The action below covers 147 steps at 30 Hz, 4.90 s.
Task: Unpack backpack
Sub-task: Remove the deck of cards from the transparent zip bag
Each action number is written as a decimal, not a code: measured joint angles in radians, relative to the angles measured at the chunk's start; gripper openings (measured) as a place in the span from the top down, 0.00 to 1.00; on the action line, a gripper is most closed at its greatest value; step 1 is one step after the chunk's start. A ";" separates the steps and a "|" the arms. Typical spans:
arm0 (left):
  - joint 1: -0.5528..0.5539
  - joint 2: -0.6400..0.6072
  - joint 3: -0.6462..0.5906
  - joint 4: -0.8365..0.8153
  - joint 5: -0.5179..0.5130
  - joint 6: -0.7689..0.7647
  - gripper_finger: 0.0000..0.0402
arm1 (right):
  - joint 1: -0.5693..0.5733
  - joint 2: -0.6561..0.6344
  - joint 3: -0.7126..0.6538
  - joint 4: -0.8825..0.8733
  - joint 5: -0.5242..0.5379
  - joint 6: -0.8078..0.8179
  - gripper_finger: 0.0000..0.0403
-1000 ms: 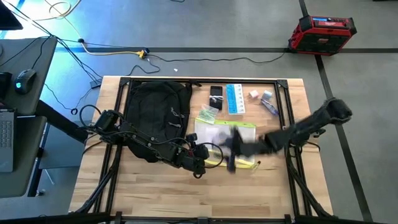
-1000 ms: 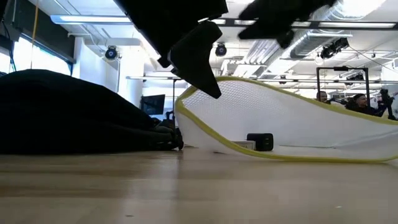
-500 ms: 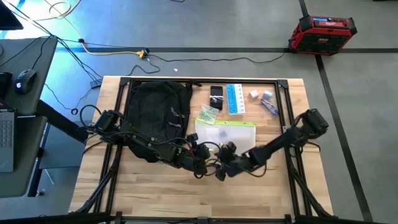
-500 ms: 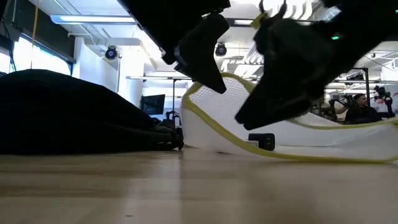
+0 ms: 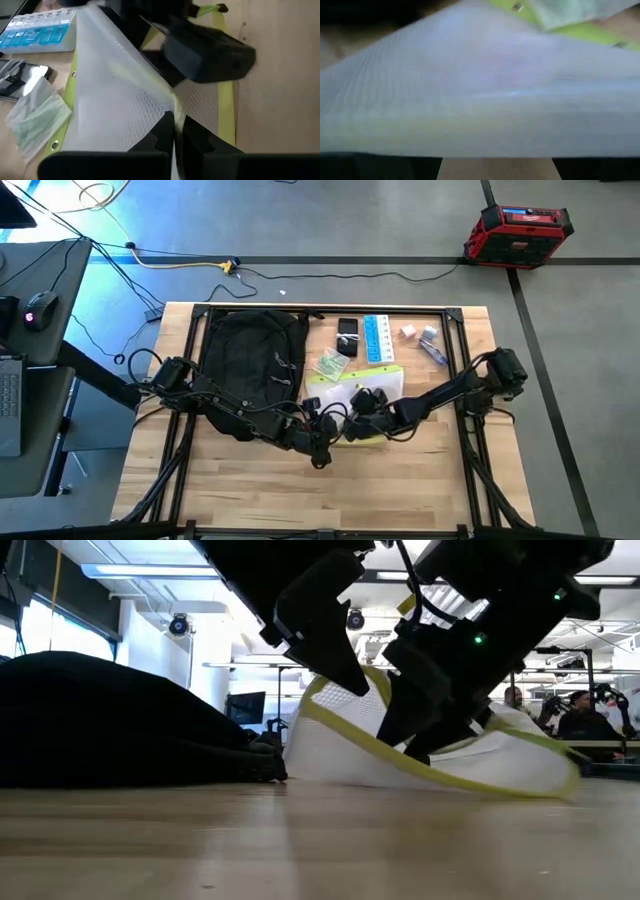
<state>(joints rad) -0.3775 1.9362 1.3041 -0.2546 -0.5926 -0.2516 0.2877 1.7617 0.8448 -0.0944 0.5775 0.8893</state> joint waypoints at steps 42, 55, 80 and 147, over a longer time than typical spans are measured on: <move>-0.002 -0.001 0.001 -0.027 -0.017 0.000 1.00 | -0.022 0.111 0.002 0.161 -0.230 -0.184 0.28; -0.001 -0.001 0.002 -0.034 -0.021 0.000 1.00 | 0.120 -0.047 -0.004 -0.093 -0.031 -0.072 0.28; 0.000 -0.001 0.001 -0.039 -0.022 0.000 1.00 | 0.041 0.066 0.001 0.111 -0.054 -0.262 0.28; 0.000 0.000 0.000 -0.057 -0.006 -0.009 1.00 | 0.071 0.128 0.007 0.004 -0.010 -0.162 0.28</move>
<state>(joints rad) -0.3779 1.9362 1.3045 -0.3115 -0.5991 -0.2604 0.3586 1.8896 0.8516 -0.0903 0.5673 0.7276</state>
